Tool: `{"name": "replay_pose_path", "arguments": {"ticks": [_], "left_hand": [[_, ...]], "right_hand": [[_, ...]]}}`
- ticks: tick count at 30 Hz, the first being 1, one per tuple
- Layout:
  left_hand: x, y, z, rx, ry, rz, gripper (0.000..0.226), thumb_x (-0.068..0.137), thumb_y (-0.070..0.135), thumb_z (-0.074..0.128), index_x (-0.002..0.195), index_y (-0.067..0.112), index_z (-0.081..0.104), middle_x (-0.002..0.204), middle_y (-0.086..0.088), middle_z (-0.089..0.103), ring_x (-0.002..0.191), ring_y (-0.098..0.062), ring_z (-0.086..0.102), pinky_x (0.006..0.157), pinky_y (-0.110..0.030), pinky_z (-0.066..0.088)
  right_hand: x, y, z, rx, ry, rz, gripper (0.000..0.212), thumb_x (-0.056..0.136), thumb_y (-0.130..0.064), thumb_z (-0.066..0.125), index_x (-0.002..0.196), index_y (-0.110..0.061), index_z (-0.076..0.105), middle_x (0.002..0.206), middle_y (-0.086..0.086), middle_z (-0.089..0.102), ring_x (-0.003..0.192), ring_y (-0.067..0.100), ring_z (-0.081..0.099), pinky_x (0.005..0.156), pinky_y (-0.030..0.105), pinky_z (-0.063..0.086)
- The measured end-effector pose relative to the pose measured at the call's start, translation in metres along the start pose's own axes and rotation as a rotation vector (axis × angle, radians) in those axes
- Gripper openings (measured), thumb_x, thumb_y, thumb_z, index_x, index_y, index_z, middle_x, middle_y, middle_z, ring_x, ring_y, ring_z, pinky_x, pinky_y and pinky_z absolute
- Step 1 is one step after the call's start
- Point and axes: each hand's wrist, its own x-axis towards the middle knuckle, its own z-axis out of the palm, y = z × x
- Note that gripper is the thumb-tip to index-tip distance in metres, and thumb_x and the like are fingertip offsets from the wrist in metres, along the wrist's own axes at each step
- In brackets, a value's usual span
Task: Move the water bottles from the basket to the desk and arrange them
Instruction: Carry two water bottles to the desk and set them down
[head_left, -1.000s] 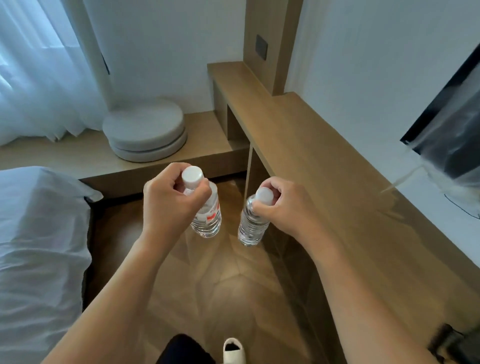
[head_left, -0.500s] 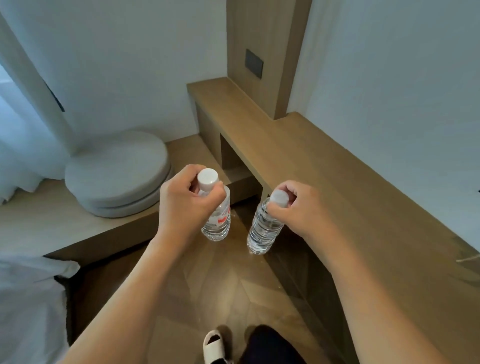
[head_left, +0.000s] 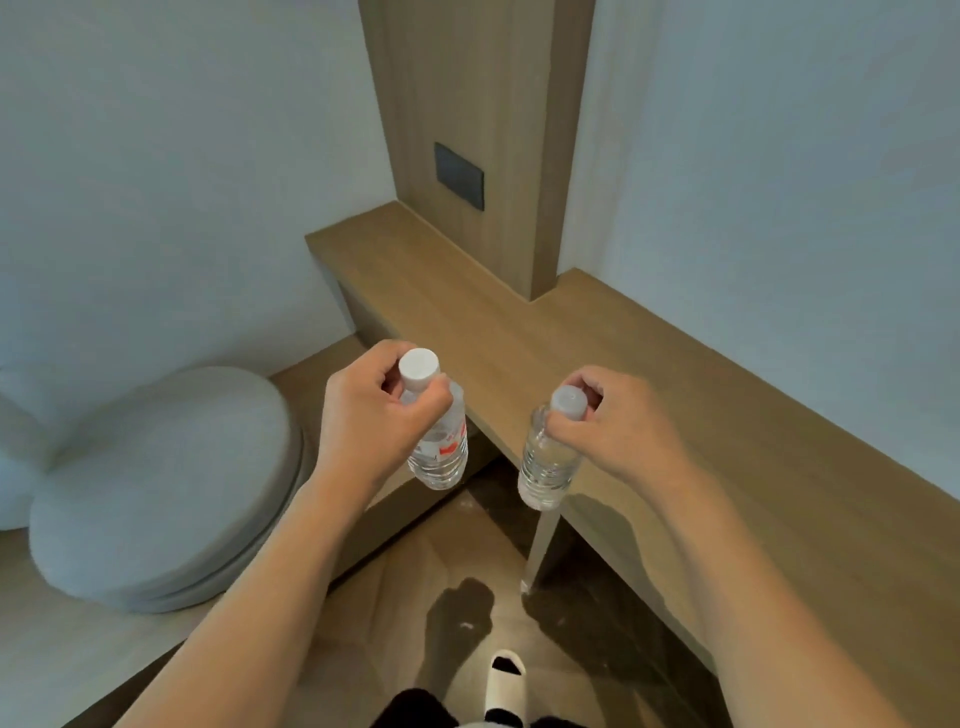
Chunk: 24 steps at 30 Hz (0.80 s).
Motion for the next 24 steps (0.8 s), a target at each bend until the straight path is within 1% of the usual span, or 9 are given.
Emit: {"name": "replay_pose_path", "arguments": {"ticks": [2,3,5,9,11,14,18,21,24], "left_hand": [[0.035,-0.007,0.011,-0.017,-0.037,0.013,0.015,0.079,0.021,0.073,0.092,0.022,0.067,0.072,0.011,0.062,0.064,-0.004,0.053,0.057,-0.015,0.042],[0.052,-0.010,0.017,-0.021,-0.060,0.023,0.015,0.079,0.021,0.073,0.093,0.022,0.067,0.072,0.013,0.061,0.063,-0.001,0.053,0.056,-0.012,0.040],[0.082,-0.018,0.032,-0.022,-0.111,0.058,0.016,0.079,0.021,0.072,0.093,0.021,0.067,0.074,0.015,0.060,0.064,0.000,0.053,0.057,-0.009,0.039],[0.146,-0.035,0.074,-0.058,-0.232,0.122,0.014,0.080,0.018,0.074,0.090,0.021,0.065,0.072,0.015,0.059,0.064,0.000,0.053,0.057,-0.011,0.040],[0.177,-0.044,0.097,-0.094,-0.307,0.155,0.013,0.078,0.025,0.072,0.089,0.022,0.065,0.070,0.011,0.059,0.062,-0.002,0.052,0.055,-0.012,0.039],[0.221,-0.052,0.131,-0.150,-0.413,0.195,0.015,0.073,0.033,0.067,0.085,0.023,0.064,0.075,0.011,0.060,0.062,-0.007,0.051,0.056,-0.022,0.042],[0.269,-0.049,0.187,-0.205,-0.476,0.205,0.015,0.073,0.027,0.070,0.086,0.020,0.065,0.068,0.017,0.057,0.060,-0.003,0.049,0.056,-0.019,0.039],[0.294,-0.045,0.226,-0.233,-0.509,0.189,0.014,0.074,0.025,0.071,0.086,0.019,0.066,0.064,0.012,0.054,0.058,-0.004,0.045,0.056,-0.021,0.038],[0.311,-0.044,0.255,-0.241,-0.518,0.182,0.013,0.075,0.025,0.071,0.086,0.019,0.066,0.061,0.013,0.050,0.056,-0.005,0.043,0.055,-0.021,0.037]], "right_hand": [[0.029,0.000,-0.003,0.018,0.033,0.023,0.017,0.071,-0.034,0.076,0.082,-0.029,0.063,0.077,-0.013,0.062,0.071,0.007,0.057,0.057,0.026,0.045],[0.042,0.001,-0.004,0.024,0.049,0.036,0.017,0.072,-0.034,0.076,0.082,-0.029,0.063,0.076,-0.013,0.061,0.070,0.006,0.056,0.057,0.025,0.042],[0.066,0.004,-0.006,0.023,0.080,0.060,0.018,0.072,-0.035,0.076,0.084,-0.029,0.064,0.076,-0.013,0.062,0.070,0.006,0.056,0.057,0.025,0.043],[0.117,0.015,-0.010,-0.011,0.199,0.150,0.015,0.070,-0.035,0.075,0.080,-0.031,0.065,0.072,-0.015,0.064,0.069,0.006,0.058,0.058,0.028,0.047],[0.140,0.020,-0.011,-0.031,0.256,0.202,0.013,0.069,-0.033,0.075,0.078,-0.029,0.066,0.070,-0.014,0.064,0.068,0.005,0.057,0.060,0.031,0.048],[0.167,0.027,-0.015,-0.053,0.335,0.285,0.012,0.070,-0.031,0.075,0.077,-0.028,0.066,0.066,-0.012,0.062,0.065,0.008,0.057,0.059,0.031,0.046],[0.204,0.044,-0.027,-0.106,0.378,0.368,0.012,0.072,-0.037,0.072,0.075,-0.029,0.063,0.064,-0.011,0.061,0.064,0.011,0.056,0.054,0.029,0.040],[0.224,0.059,-0.038,-0.087,0.427,0.431,0.013,0.073,-0.035,0.071,0.077,-0.026,0.063,0.066,-0.009,0.062,0.067,0.015,0.058,0.058,0.033,0.044],[0.241,0.073,-0.053,-0.062,0.457,0.486,0.014,0.074,-0.036,0.069,0.084,-0.028,0.065,0.075,-0.010,0.066,0.074,0.015,0.062,0.066,0.036,0.051]]}}
